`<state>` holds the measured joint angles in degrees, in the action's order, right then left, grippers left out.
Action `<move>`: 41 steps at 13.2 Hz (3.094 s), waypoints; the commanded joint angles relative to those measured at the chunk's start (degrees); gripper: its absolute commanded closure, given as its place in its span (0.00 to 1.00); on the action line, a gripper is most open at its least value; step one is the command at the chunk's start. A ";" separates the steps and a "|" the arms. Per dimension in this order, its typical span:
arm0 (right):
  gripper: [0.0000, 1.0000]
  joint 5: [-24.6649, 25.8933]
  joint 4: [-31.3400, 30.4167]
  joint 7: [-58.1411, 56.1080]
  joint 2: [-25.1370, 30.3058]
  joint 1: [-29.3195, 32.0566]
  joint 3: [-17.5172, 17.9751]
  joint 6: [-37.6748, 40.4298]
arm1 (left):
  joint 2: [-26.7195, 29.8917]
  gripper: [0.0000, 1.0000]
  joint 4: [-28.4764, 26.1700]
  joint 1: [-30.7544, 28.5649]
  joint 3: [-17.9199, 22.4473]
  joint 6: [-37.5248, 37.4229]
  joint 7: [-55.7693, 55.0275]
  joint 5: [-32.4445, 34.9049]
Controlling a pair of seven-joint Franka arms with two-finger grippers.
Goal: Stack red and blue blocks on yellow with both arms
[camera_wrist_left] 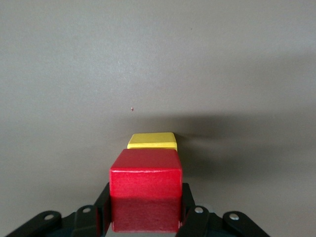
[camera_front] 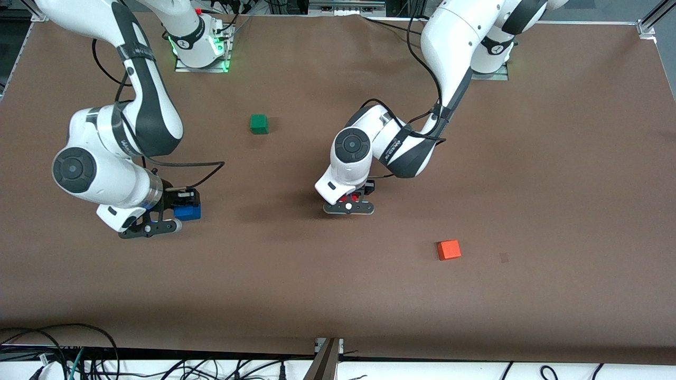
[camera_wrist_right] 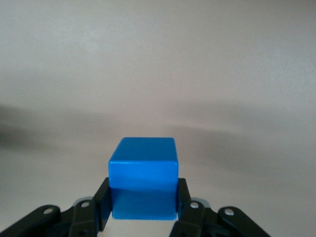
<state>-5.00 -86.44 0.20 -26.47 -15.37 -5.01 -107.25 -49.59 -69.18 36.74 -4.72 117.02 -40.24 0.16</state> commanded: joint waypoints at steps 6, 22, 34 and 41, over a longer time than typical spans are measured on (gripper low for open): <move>0.90 -5.90 7.77 4.00 -1.48 -2.38 0.26 5.47 | -1.47 1.00 2.47 1.14 0.94 -0.92 -1.51 0.19; 0.90 -5.28 10.41 17.64 -4.03 -10.82 0.18 4.51 | -2.44 1.00 3.44 1.14 1.03 -0.65 -1.60 0.46; 0.90 -4.58 10.41 20.10 -4.47 -12.14 0.18 4.51 | 0.19 0.00 9.48 -5.08 0.76 -12.57 -1.95 0.02; 0.90 -4.49 13.12 30.62 -7.88 -21.09 0.09 -4.27 | 14.51 0.00 10.73 -25.90 0.85 -22.88 16.05 0.02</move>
<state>-9.92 -77.33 26.58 -31.64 -32.97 -4.45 -110.06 -38.57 -56.67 15.39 -2.79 95.52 -28.02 0.18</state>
